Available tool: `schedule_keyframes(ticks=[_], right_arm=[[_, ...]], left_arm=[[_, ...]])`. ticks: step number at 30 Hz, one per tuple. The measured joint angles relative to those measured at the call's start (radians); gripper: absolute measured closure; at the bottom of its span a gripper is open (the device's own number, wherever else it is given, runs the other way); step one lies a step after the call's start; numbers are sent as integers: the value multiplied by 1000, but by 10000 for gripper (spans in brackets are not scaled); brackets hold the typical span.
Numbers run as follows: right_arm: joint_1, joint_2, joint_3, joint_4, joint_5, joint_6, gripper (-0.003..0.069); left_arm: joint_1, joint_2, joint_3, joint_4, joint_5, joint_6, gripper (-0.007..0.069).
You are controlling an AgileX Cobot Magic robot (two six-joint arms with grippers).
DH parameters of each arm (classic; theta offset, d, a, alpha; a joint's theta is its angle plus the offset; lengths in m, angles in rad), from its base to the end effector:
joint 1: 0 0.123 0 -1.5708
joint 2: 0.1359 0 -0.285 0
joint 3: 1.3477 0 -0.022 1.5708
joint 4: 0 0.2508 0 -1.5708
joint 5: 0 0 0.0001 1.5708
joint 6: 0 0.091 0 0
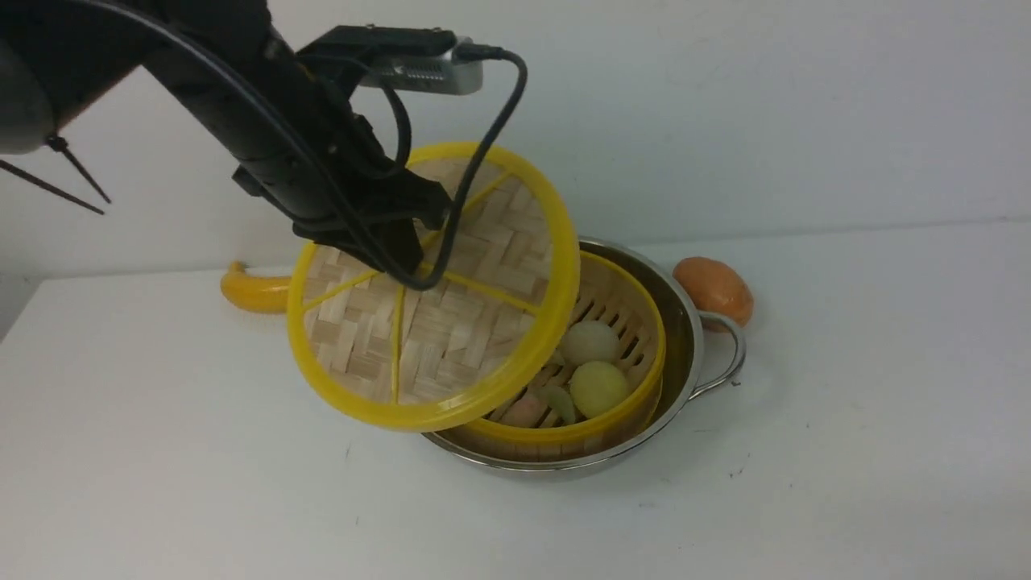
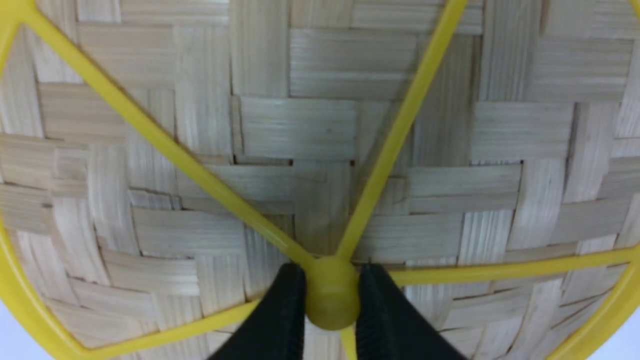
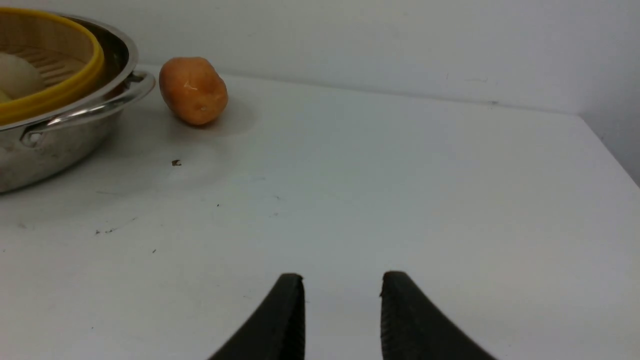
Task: Place the steamer in the pot on the white table, and put the lid on the steamer.
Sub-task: 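Place the yellow bamboo steamer lid onto the steamer in the pot with the left gripper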
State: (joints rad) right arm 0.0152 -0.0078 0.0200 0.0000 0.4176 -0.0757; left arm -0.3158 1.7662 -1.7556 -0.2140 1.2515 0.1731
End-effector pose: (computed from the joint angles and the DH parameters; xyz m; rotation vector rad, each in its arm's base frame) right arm 0.0515 0.0008 0.1695 -0.0869 1.9116 -0.0408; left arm 0.3516 -0.1342 0.3516 0.6287 2.6708 -0.3368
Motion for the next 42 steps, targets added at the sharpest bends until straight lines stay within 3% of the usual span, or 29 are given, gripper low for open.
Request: schedule_keyframes(ticks=[10, 42], right_arm=[[0, 0, 0, 0, -2, 0, 449], [0, 0, 0, 0, -3, 0, 449]], left_arm=[[-57, 154, -152, 26, -1, 25, 505], [-107, 280, -162, 39, -76, 70, 505]])
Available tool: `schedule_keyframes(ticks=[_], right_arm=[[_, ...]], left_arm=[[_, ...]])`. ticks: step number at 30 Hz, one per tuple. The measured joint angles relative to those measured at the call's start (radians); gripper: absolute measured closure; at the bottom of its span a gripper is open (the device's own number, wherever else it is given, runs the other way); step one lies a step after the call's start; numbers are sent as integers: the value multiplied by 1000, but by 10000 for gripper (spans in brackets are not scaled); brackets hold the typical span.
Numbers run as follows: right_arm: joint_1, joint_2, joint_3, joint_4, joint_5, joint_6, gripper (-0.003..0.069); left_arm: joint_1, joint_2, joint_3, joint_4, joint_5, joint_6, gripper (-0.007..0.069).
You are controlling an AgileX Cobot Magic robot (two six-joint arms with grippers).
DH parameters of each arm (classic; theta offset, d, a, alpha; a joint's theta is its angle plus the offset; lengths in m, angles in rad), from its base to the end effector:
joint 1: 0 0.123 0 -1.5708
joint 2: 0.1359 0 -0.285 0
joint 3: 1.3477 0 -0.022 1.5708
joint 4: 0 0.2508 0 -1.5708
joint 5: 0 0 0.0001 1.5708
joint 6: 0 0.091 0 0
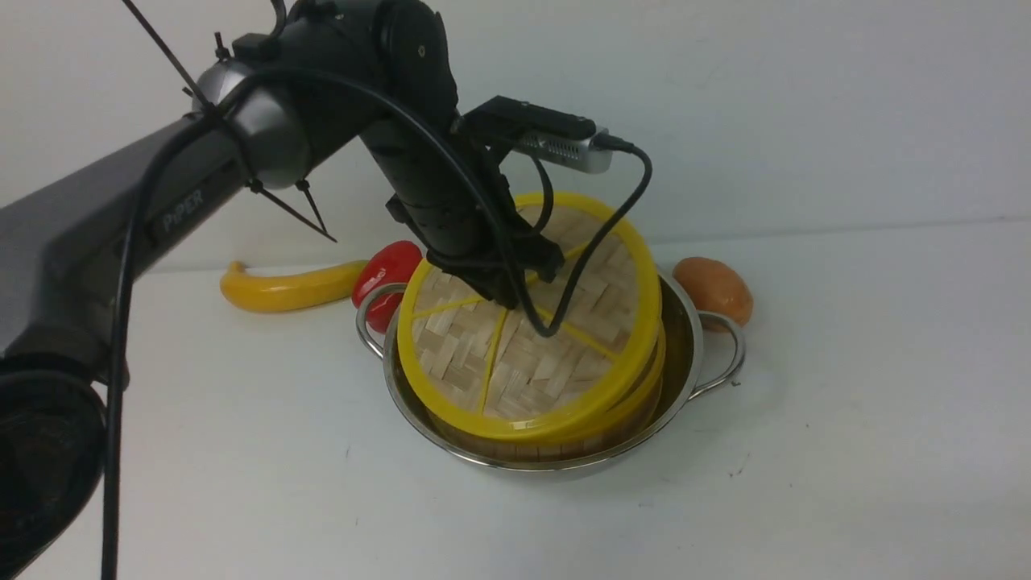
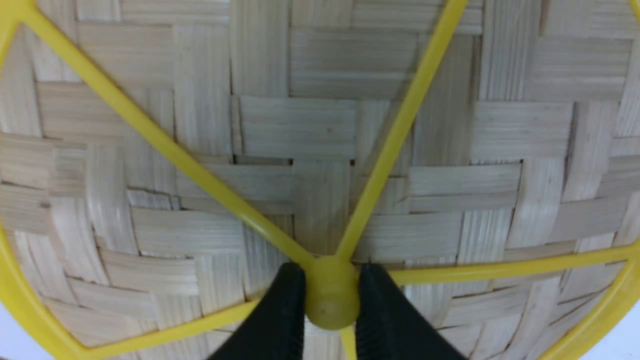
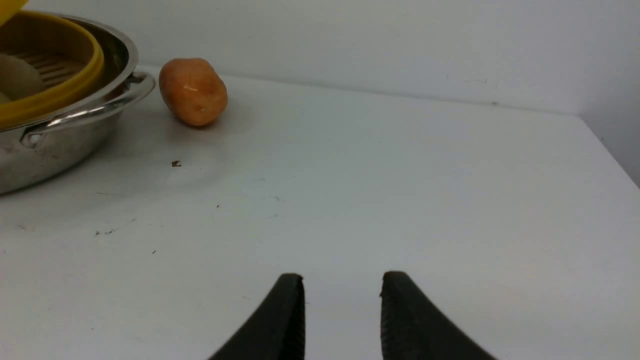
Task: Place the steamer in the pot on the white table, and put the lid on the steamer.
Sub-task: 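Place the yellow bamboo steamer lid onto the steamer in the pot with the left gripper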
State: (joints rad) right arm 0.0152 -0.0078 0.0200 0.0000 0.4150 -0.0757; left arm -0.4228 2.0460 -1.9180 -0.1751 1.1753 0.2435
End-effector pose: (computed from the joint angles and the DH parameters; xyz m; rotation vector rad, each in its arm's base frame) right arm 0.0515 0.0008 0.1697 -0.0868 1.9090 -0.0409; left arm 0.4012 -0.1966 0.2841 0.8615 2.6542 -0.2867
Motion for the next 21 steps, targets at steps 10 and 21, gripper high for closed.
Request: schedule_keyframes(ticks=[10, 21], right_arm=[[0, 0, 0, 0, 0, 0, 449], [0, 0, 0, 0, 0, 0, 449]], left_arm=[[0, 10, 0, -17, -20, 24, 505], [0, 11, -1, -80, -60, 62, 505]])
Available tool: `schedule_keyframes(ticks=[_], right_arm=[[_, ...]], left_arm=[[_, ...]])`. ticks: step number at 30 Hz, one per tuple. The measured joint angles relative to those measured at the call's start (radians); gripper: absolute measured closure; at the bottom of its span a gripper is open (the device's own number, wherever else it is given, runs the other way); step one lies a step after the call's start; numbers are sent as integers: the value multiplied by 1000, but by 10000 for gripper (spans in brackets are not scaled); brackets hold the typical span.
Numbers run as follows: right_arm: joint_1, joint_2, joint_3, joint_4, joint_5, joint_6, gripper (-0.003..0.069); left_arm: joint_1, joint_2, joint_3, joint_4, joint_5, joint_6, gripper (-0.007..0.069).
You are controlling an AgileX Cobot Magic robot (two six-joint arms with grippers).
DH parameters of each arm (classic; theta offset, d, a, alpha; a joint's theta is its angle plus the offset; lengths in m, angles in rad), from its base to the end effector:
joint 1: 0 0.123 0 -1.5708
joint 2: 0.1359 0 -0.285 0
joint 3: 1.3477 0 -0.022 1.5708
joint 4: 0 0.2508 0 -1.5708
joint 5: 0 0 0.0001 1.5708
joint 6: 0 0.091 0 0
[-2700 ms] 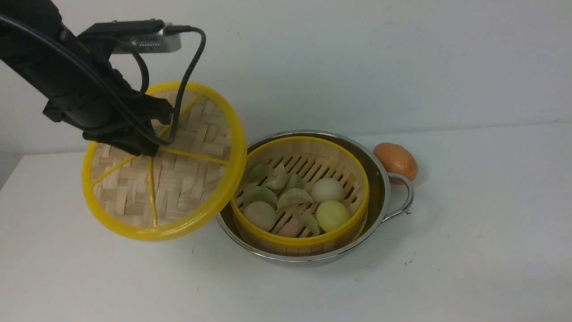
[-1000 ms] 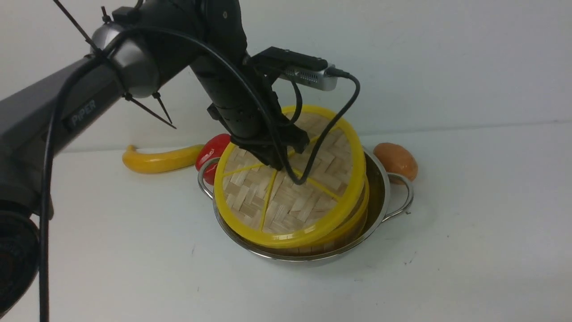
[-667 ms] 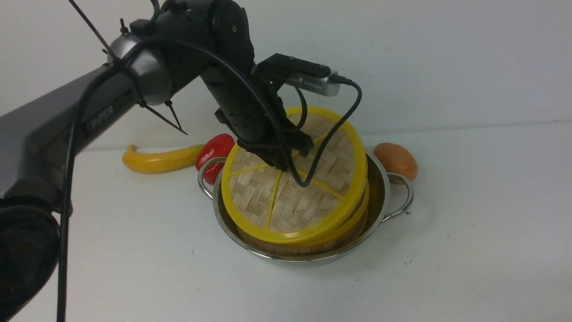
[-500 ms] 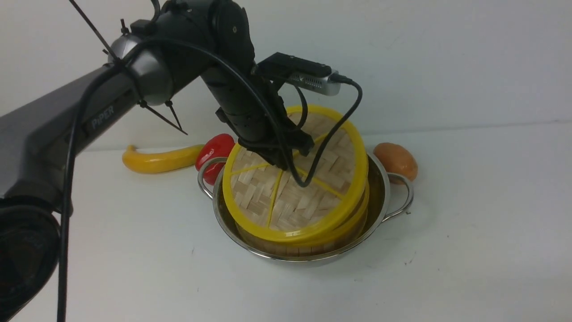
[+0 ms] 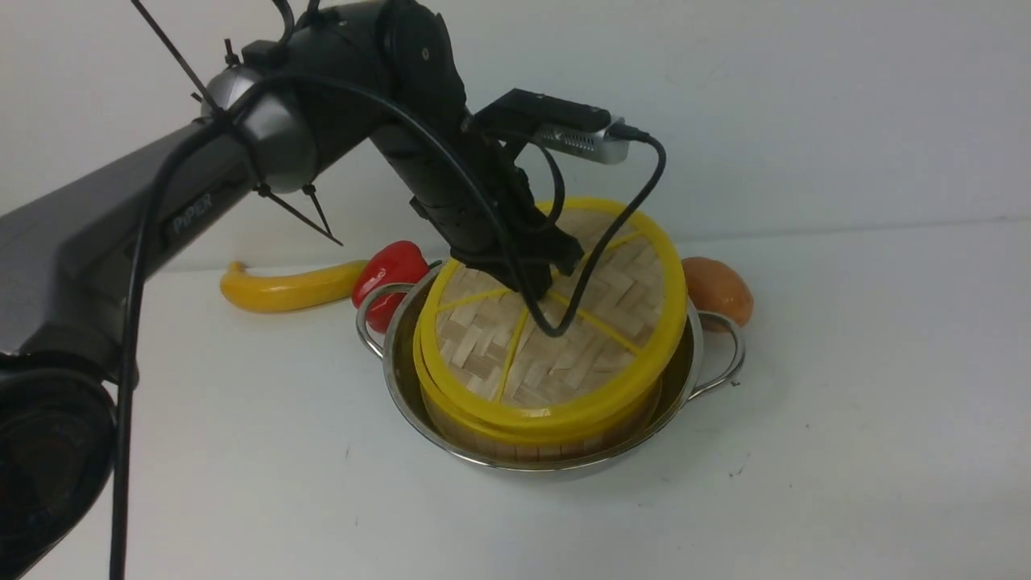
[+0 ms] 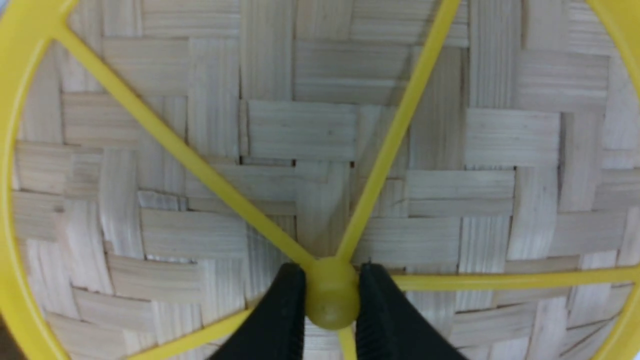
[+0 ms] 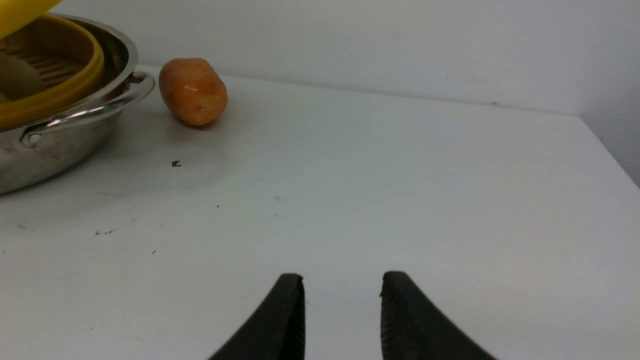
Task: Place the steamer in the pot on the white table, and put the lid on the steamer.
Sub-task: 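Place the yellow bamboo steamer lid onto the steamer in the pot with the left gripper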
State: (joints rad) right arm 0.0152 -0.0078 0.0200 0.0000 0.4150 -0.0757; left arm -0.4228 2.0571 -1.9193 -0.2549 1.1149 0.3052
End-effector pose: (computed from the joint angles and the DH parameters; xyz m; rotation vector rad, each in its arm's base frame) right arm 0.0515 0.0008 0.1697 -0.0868 1.9090 -0.0409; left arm 0.4052 -0.2049 0.2828 0.8875 2.5807 -0.3778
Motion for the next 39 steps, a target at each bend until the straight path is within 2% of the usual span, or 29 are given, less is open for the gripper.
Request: schedule_keyframes(ticks=[15, 39], right_arm=[[0, 0, 0, 0, 0, 0, 449], [0, 0, 0, 0, 0, 0, 449]], left_arm=[[0, 1, -2, 94, 81, -21, 505], [0, 2, -2, 50, 5, 5, 505]])
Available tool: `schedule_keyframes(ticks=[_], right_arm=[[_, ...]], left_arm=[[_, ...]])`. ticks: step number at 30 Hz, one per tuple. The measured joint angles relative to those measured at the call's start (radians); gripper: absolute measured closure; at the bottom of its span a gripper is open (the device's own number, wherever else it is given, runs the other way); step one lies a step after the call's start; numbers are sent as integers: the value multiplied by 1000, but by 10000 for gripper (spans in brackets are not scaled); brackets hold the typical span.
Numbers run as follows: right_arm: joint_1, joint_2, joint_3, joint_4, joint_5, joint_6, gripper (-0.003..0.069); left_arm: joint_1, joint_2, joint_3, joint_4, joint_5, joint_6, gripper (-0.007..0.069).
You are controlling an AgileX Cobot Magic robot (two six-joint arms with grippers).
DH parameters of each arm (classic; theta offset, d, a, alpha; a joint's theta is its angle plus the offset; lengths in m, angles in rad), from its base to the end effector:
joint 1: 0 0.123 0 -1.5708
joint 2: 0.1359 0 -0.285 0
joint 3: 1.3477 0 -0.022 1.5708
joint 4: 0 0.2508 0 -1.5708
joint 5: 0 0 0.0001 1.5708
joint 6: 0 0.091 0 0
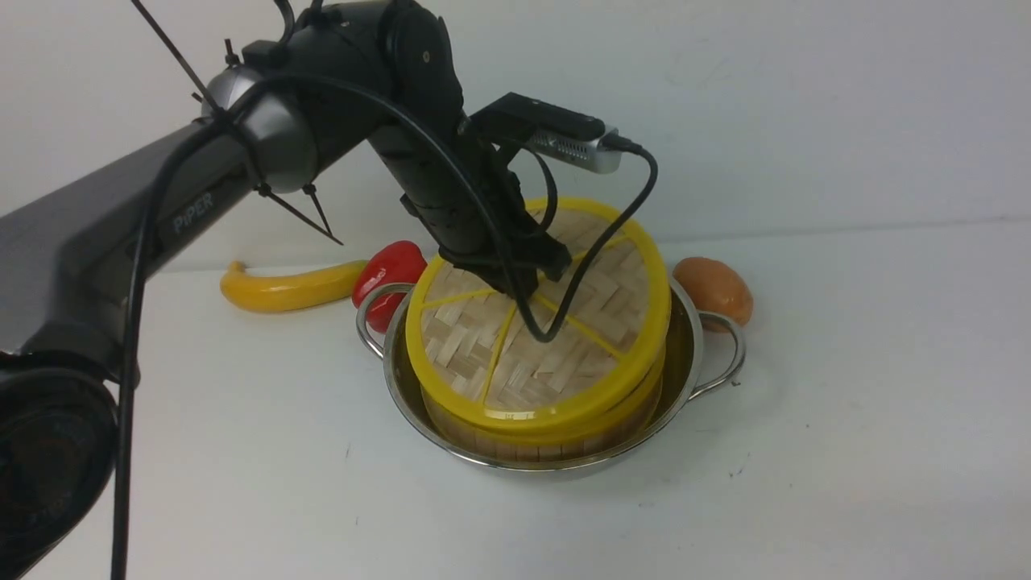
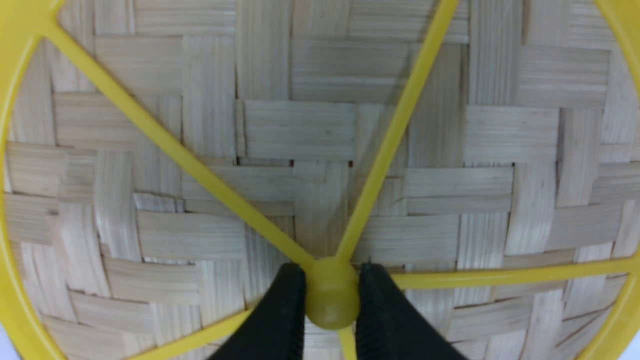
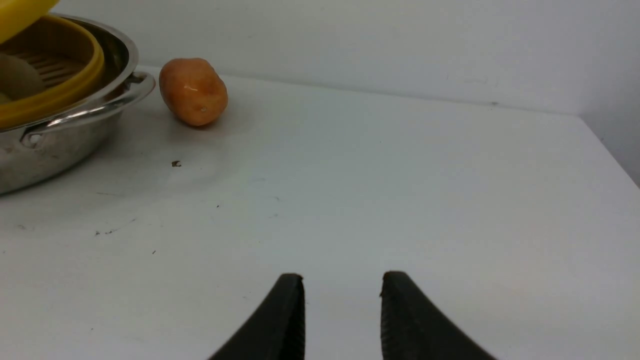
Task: Place the steamer in the pot on the white table, and put the lid on the steamer.
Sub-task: 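Place the yellow bamboo steamer lid onto the steamer in the pot with the left gripper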
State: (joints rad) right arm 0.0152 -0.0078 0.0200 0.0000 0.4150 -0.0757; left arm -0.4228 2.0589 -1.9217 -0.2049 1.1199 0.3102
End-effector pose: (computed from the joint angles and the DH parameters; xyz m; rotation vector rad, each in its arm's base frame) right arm 0.0515 0.0008 0.1697 -0.0868 1.9090 -0.0409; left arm 0.4068 -0.2013 0.2816 0.9142 2.5803 -0.3090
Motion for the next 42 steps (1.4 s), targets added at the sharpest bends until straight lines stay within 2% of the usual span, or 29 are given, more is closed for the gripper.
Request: schedule_keyframes(ticks=[14, 42], right_arm=[[0, 0, 0, 0, 0, 0, 449], [0, 0, 0, 0, 0, 0, 449]], left_arm=[[0, 59, -2, -2, -13, 3, 505], [1, 81, -18, -79, -80, 150, 505]])
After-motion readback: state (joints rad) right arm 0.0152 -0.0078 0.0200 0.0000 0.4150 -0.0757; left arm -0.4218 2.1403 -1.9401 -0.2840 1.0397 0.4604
